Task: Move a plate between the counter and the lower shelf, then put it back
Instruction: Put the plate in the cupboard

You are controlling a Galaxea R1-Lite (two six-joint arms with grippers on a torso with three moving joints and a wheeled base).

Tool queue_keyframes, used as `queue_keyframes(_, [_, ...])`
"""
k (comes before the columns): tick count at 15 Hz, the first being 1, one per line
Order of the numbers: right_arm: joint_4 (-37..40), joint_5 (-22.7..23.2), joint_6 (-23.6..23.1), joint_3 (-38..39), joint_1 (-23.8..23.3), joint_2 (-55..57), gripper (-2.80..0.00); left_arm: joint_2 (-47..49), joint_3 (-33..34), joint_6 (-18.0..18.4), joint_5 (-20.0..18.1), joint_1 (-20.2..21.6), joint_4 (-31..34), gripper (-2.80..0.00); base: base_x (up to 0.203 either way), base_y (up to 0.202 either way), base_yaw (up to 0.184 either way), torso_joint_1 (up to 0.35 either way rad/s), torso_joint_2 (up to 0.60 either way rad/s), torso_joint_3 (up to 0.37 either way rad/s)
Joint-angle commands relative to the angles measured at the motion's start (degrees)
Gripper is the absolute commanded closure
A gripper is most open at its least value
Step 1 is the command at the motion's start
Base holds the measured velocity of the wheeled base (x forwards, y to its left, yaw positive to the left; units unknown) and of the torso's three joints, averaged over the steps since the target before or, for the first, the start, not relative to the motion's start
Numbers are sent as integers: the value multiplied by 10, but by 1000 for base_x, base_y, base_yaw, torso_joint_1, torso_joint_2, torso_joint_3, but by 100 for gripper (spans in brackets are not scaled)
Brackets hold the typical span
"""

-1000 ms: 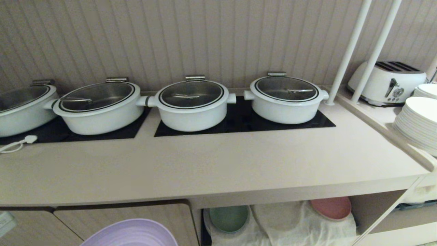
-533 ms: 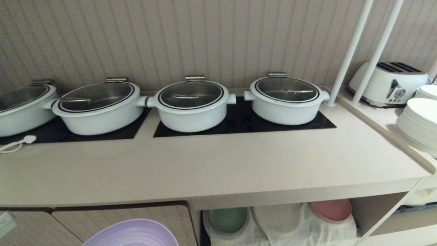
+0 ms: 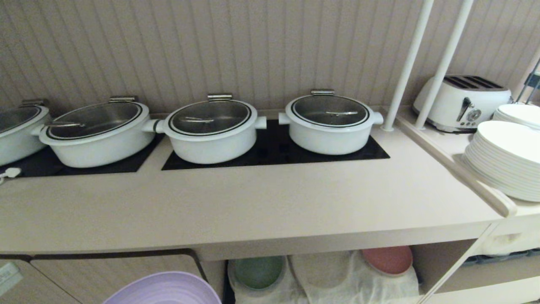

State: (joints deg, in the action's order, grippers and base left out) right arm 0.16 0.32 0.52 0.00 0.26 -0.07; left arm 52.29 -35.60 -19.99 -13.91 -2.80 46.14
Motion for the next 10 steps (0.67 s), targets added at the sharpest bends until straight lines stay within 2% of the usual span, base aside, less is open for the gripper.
queue_keyframes(1, [0, 0, 0, 0, 1, 1, 0, 1, 0, -1, -1, 0, 3, 0, 0, -197, 0, 2, 3, -10])
queue_keyframes(10, [0, 0, 0, 0, 0, 1, 0, 1, -3, -1, -1, 0, 3, 0, 0, -194, 0, 4, 2, 1])
